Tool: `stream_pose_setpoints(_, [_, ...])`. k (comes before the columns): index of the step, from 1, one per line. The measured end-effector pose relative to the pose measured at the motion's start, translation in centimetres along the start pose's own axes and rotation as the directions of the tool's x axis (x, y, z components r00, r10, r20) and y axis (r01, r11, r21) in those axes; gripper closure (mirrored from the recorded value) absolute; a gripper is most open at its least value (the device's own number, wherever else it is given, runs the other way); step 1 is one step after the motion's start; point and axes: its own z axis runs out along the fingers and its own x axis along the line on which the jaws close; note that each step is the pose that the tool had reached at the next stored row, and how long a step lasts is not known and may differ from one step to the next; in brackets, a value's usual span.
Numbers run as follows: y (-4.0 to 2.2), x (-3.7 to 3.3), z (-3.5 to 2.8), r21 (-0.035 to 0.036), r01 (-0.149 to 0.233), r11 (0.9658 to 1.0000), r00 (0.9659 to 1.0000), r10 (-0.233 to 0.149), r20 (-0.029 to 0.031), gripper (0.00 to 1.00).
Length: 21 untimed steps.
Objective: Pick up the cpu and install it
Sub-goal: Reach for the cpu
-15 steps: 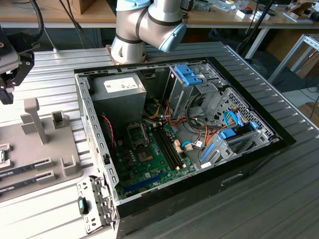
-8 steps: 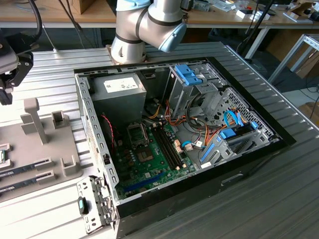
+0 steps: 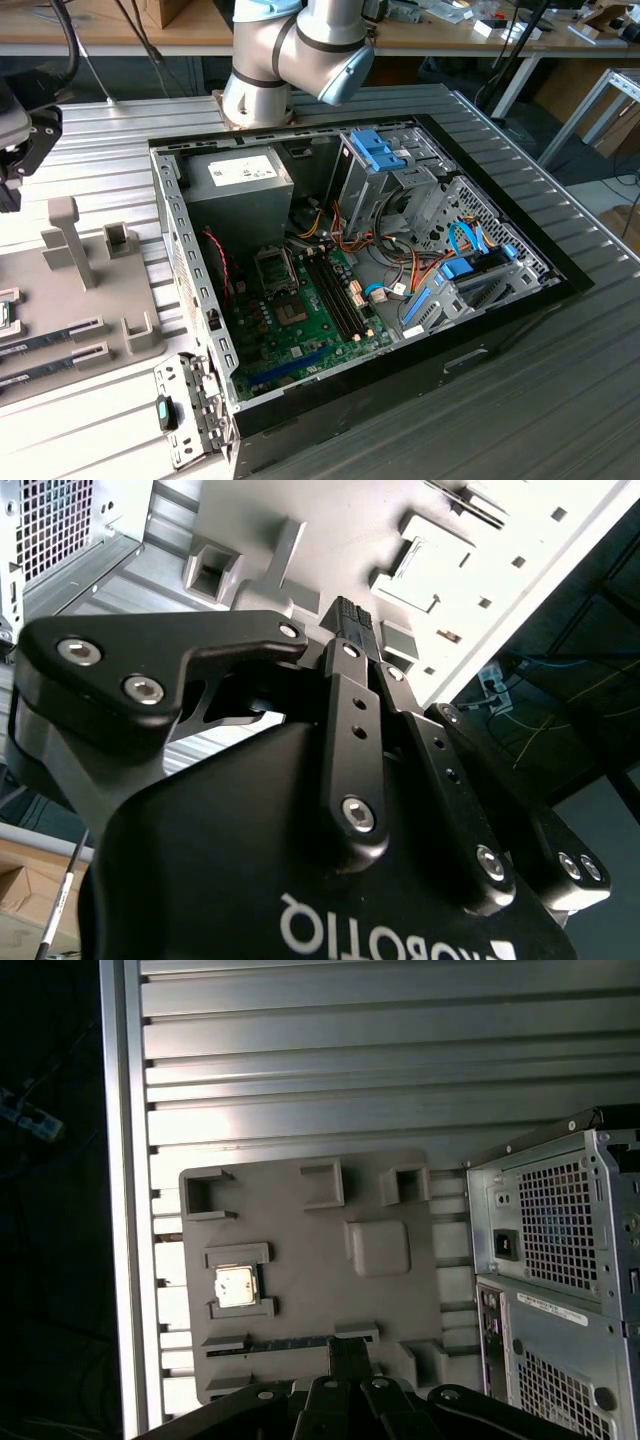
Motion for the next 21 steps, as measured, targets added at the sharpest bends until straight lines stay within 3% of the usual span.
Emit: stream_pose_setpoints(21, [-0.05, 0.45, 0.37, 0.0, 0.0, 1.0, 1.0, 0.0, 0.0, 0.89])
